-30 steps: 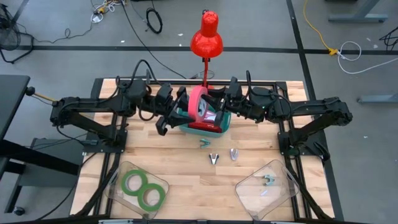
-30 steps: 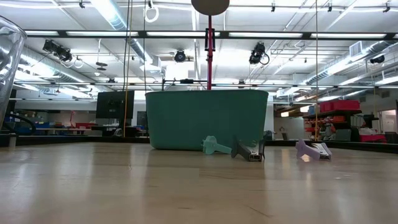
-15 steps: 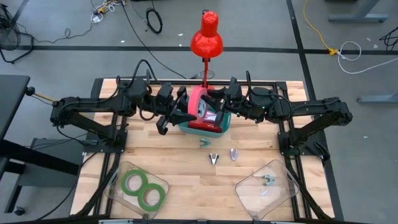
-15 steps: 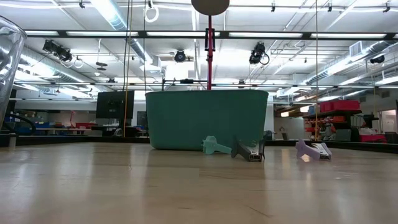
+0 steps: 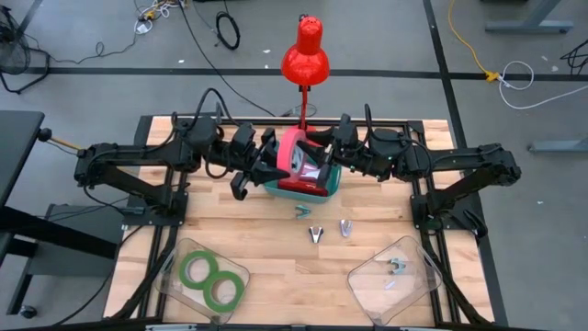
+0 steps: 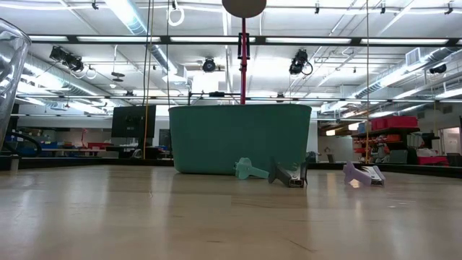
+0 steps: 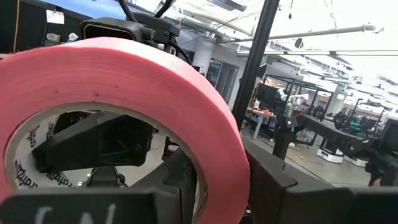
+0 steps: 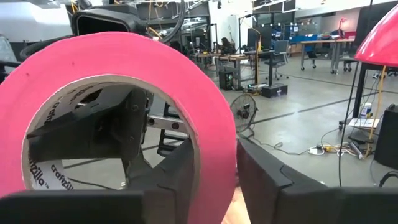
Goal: Pick and place Stapler, Stapler remover, tape
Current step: Put the pink tape in the left transparent bin
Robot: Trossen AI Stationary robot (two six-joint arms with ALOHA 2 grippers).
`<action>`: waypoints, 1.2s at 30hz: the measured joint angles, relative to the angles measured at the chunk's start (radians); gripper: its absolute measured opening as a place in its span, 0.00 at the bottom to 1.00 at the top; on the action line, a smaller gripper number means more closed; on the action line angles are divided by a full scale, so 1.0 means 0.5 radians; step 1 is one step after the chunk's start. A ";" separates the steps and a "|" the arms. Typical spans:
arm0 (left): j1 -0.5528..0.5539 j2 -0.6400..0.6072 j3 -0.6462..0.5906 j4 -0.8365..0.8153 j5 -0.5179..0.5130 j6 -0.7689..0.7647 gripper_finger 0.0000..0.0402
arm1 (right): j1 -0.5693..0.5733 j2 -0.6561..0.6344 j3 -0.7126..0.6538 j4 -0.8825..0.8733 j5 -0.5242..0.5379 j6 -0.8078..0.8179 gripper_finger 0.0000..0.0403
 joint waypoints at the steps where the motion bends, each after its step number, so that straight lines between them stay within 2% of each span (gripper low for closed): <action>1: 0.000 -0.001 0.000 0.001 0.000 0.001 0.28 | 0.000 -0.001 0.000 0.000 0.005 -0.001 0.32; 18: 0.025 -0.002 0.000 -0.088 -0.001 -0.002 0.28 | 0.000 -0.006 0.000 -0.002 -0.010 0.103 0.50; 28: 0.027 -0.003 0.000 -0.142 0.120 -0.001 0.28 | 0.001 -0.076 -0.001 -0.050 -0.073 0.035 0.52; 36: 0.036 -0.106 0.002 -0.417 0.115 0.135 0.23 | 0.002 -0.136 -0.001 -0.249 -0.168 0.036 0.52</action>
